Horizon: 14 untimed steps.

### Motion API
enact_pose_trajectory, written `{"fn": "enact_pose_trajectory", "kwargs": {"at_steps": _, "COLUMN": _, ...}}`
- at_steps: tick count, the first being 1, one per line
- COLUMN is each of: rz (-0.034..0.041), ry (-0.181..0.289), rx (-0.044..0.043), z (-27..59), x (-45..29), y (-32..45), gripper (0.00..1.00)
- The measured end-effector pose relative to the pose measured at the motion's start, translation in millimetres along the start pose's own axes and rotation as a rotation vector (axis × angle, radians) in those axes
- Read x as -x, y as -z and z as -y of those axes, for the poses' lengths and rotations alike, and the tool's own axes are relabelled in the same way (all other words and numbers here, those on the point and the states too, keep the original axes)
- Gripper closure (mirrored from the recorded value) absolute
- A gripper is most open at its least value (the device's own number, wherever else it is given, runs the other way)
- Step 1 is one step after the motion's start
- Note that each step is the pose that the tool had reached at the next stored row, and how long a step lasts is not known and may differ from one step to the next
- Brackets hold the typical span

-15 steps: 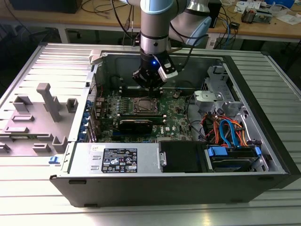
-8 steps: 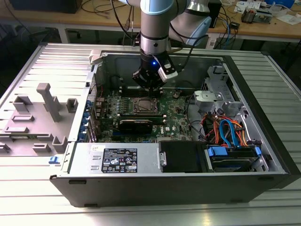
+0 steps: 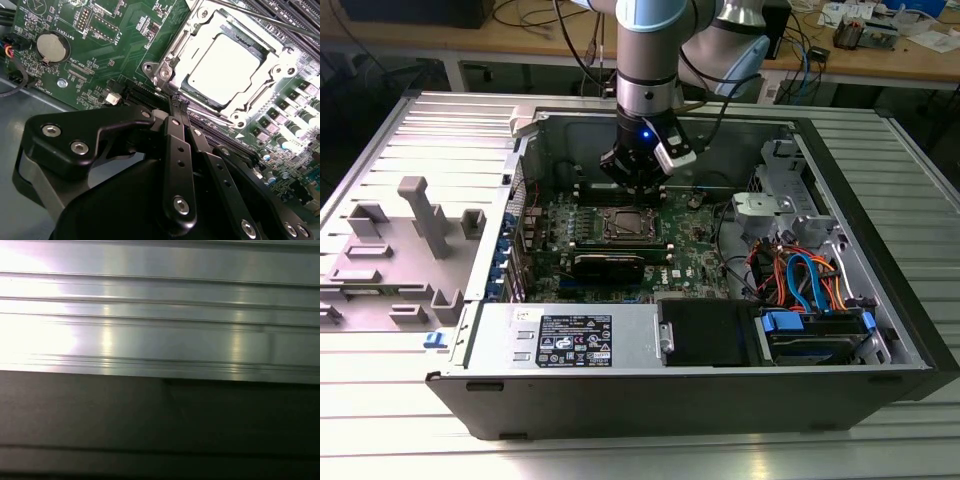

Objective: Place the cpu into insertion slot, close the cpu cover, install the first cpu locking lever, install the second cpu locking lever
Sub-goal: 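Install the first cpu locking lever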

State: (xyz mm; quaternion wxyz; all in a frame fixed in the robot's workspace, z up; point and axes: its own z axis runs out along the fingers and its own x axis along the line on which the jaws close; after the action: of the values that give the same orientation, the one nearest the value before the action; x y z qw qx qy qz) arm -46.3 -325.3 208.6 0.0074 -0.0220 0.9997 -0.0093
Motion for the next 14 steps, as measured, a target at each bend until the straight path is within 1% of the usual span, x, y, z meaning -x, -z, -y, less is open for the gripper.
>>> {"fn": "enact_pose_trajectory", "kwargs": {"at_steps": 6, "rz": -0.0001, "ry": 0.000, "rx": -0.0021, "z": 0.0, "x": 0.0, "y": -1.6, "gripper": 0.89}}
{"fn": "enact_pose_trajectory", "kwargs": {"at_steps": 10, "rz": 0.0000, "ry": 0.000, "rx": -0.0023, "z": 0.0, "x": -0.1, "y": -1.7, "gripper": 0.89}}
{"fn": "enact_pose_trajectory", "kwargs": {"at_steps": 14, "rz": 0.0000, "ry": 0.000, "rx": -0.0043, "z": 0.0, "x": 0.0, "y": -1.7, "gripper": 0.89}}
